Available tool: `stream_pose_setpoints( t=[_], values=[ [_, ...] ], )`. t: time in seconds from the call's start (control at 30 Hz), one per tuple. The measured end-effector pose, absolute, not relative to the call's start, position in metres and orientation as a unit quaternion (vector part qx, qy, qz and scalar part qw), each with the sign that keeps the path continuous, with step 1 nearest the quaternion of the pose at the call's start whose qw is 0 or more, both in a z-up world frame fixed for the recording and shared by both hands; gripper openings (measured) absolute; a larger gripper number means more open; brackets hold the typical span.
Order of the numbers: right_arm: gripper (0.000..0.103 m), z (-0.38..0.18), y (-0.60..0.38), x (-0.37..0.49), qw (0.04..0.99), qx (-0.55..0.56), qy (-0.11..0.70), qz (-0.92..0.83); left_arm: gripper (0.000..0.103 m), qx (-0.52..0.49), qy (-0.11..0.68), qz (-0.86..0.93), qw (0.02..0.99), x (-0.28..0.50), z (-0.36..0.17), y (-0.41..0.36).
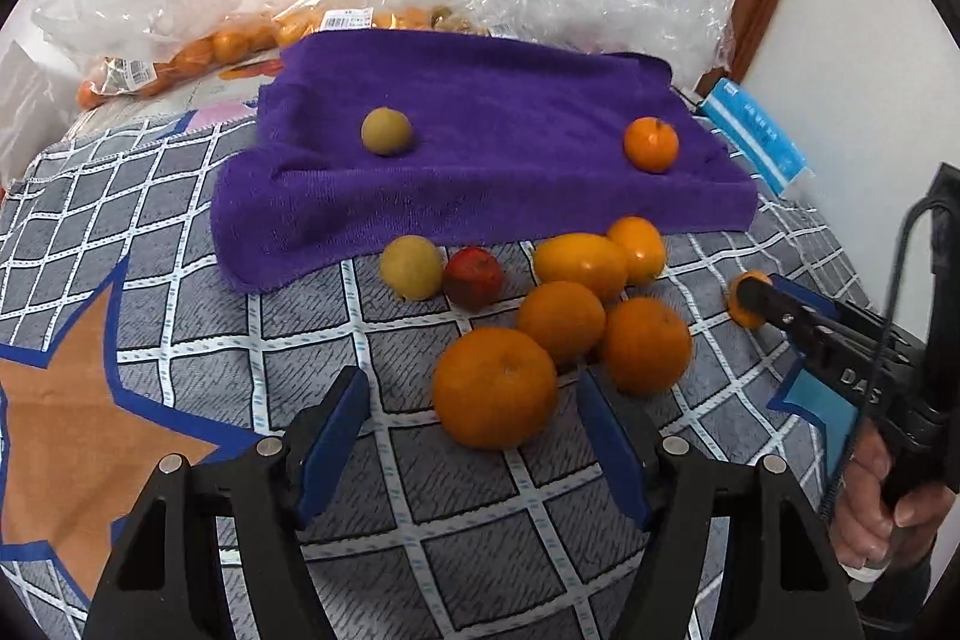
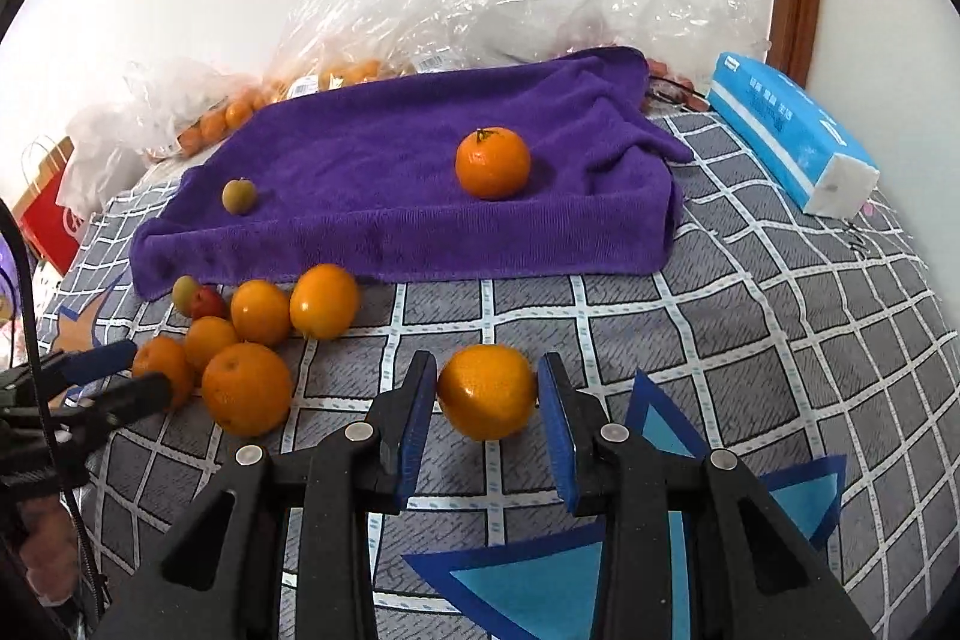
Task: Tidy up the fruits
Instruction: 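Grasp another orange with the right gripper while the left gripper grasps a large orange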
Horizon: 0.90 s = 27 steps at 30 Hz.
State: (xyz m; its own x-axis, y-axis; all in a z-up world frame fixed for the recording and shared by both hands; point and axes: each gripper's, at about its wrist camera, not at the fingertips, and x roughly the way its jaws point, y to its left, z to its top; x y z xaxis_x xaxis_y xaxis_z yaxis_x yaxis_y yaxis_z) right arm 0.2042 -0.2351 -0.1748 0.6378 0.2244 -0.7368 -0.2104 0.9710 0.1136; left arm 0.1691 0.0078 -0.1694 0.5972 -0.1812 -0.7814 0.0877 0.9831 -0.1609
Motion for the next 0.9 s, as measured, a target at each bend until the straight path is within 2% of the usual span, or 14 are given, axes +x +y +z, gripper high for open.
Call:
stream_pose_setpoints(
  t=[0.17, 0.23, 0.37, 0.63, 0.9],
  values=[
    [0.039, -0.178, -0.236, 0.207, 0.903, 0.013, 0.410, 0.128, 0.058, -0.035, 0.435, -0.058, 0.898, 0.171, -0.170, 0.005],
    [0.043, -0.184, -0.234, 0.211, 0.897, 0.010, 0.422, 0.132, 0.038, -0.031, 0.432, -0.049, 0.900, 0.171, -0.169, 0.006],
    [0.036, -0.184, -0.232, 0.209, 0.901, 0.005, 0.416, 0.128, 0.038, -0.053, 0.435, -0.051, 0.898, 0.168, -0.165, 0.020],
    [0.036, -0.176, -0.220, 0.203, 0.910, 0.001, 0.392, 0.133, 0.038, -0.058, 0.429, -0.012, 0.901, 0.161, -0.163, 0.045],
    [0.036, -0.185, -0.225, 0.213, 0.900, 0.022, 0.419, 0.116, 0.039, -0.059, 0.414, -0.010, 0.908, 0.160, -0.171, 0.044]
  ],
)
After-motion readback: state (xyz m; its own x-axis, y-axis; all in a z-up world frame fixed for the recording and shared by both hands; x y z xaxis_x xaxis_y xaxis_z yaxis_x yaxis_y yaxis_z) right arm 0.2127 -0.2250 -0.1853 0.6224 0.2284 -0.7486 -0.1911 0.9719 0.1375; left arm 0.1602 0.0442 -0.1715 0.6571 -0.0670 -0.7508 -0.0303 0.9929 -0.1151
